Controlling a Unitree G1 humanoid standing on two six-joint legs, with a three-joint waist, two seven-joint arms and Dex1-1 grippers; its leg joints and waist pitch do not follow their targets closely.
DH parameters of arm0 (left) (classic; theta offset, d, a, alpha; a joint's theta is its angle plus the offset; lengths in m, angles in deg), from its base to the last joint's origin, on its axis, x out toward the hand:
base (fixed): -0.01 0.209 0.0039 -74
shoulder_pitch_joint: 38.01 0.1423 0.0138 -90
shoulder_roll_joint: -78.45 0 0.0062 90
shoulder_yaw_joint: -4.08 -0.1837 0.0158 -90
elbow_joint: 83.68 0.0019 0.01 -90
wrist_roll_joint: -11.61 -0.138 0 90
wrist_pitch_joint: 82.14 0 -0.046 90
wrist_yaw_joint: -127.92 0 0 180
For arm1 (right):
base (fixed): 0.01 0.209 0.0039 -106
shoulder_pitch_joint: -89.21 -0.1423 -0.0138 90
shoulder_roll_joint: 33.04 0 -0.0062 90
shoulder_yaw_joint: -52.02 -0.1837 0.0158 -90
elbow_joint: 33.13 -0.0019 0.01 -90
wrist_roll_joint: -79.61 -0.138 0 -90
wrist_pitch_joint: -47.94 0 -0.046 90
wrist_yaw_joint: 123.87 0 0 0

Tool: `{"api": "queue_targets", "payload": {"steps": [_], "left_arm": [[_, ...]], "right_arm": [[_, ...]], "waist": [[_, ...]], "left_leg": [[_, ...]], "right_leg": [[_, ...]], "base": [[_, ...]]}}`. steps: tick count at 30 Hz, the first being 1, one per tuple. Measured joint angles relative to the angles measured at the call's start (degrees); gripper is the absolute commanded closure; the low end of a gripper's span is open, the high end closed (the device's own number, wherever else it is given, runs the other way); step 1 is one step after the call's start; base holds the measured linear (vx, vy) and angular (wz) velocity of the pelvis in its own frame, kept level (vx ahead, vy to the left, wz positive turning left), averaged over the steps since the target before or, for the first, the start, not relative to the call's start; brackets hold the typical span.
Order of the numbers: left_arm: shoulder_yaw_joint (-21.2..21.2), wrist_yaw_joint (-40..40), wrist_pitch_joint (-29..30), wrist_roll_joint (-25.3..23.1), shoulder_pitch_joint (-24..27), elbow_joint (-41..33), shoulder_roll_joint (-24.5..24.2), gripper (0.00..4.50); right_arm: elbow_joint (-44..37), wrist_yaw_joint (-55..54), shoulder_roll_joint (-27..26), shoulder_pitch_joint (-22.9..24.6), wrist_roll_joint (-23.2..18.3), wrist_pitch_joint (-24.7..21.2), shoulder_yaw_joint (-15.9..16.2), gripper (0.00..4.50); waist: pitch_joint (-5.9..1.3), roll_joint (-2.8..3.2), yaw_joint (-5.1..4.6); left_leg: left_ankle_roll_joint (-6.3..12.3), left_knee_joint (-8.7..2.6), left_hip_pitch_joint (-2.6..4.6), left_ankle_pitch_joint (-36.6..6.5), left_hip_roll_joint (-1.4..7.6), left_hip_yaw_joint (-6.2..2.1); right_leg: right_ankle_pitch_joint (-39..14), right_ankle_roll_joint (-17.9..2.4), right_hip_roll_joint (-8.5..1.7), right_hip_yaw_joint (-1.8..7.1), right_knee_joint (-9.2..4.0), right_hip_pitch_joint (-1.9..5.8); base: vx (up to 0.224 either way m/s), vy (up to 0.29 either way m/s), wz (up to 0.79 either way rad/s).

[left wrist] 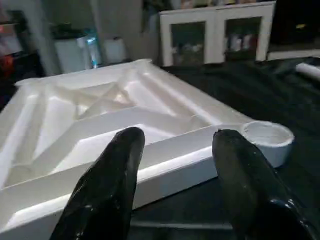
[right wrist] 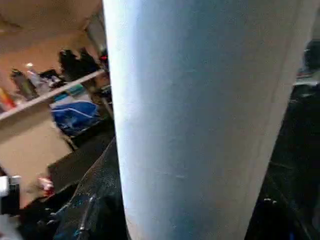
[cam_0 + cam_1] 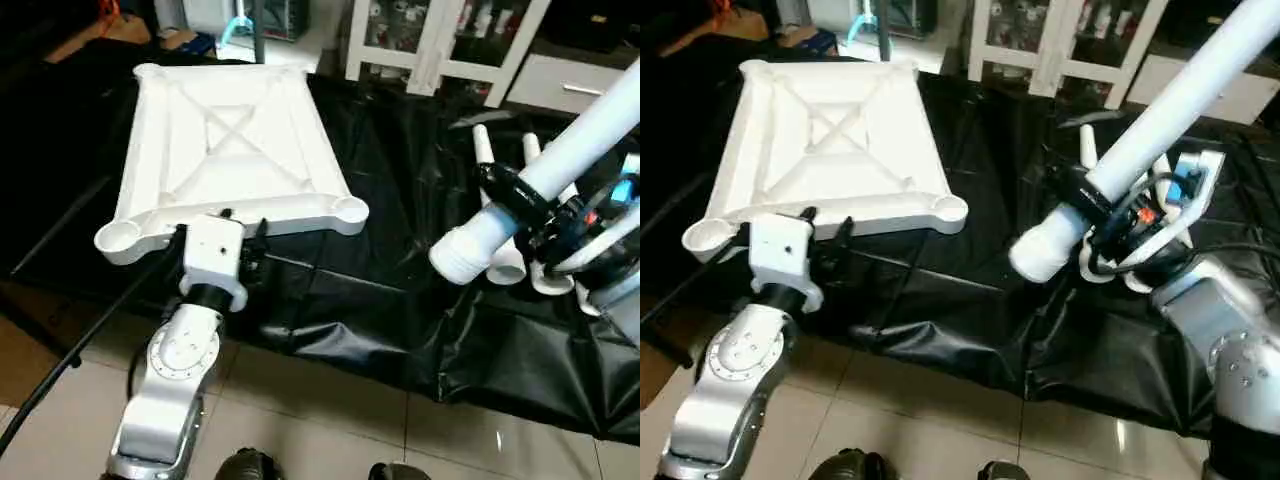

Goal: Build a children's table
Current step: Pick table leg

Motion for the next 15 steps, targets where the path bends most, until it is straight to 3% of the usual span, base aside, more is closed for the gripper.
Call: {"api": "queue_targets", "payload": {"steps": [2,4,5,8,11,15], "left_arm": [[0.00,0.17,0.01,0.00,-0.39,-0.03,0.25,1.99],[0.02,0.18,0.03,0.01,-0.55,-0.08,0.49,1.99],[0.00,0.22,0.08,0.04,-0.55,-0.07,0.58,1.99],[-0.03,0.43,0.06,0.00,-0.70,-0.12,0.66,1.99],[-0.13,0.70,0.05,-0.01,-0.85,-0.11,0.77,1.99],[-0.13,1.05,0.05,-0.02,-0.92,-0.09,0.82,1.99]], "right_arm": [[-0.05,-0.72,0.98,-0.04,0.65,0.52,0.42,2.67],[-0.20,-1.34,1.75,0.00,4.02,2.14,1.88,2.67],[-0.27,-1.46,2.27,0.21,7.30,3.55,3.70,2.67],[-0.68,-1.31,1.89,0.27,12.16,4.79,6.16,2.67],[-0.70,-1.50,1.46,0.22,13.76,5.76,6.30,2.67],[-0.71,-1.78,1.48,0.16,13.95,6.48,6.71,2.67]], "waist": [[0.01,-0.06,0.03],[0.01,-0.02,-0.02],[0.07,0.03,-0.15],[0.08,0.10,-0.65],[0.05,0.11,-1.24],[-0.09,0.21,-1.47]], "left_leg": [[0.00,-0.40,0.15,0.00,0.04,0.06],[0.00,-0.72,0.40,-0.01,0.16,0.07],[-0.02,-1.14,1.05,-0.02,0.36,0.14],[-0.05,-2.04,2.32,-0.04,0.62,0.17],[-0.16,-2.41,3.11,-0.17,0.68,0.40],[0.74,-2.82,3.29,-0.99,0.61,0.49]], "right_leg": [[-0.11,0.17,-0.02,-0.11,-0.04,-0.09],[-0.20,0.30,-0.06,-0.50,-0.32,0.07],[-0.29,0.42,-0.03,-0.89,-0.85,0.60],[-0.52,0.62,0.05,-1.53,-2.02,1.91],[-0.51,0.60,0.04,-1.59,-2.44,2.83],[-1.02,0.02,0.18,-1.82,-2.85,3.22]], "base": [[0.000,0.000,0.00],[0.000,0.000,0.00],[0.000,0.000,0.00],[0.080,-0.015,-0.10],[0.109,-0.009,0.00],[0.137,-0.004,0.02]]}}
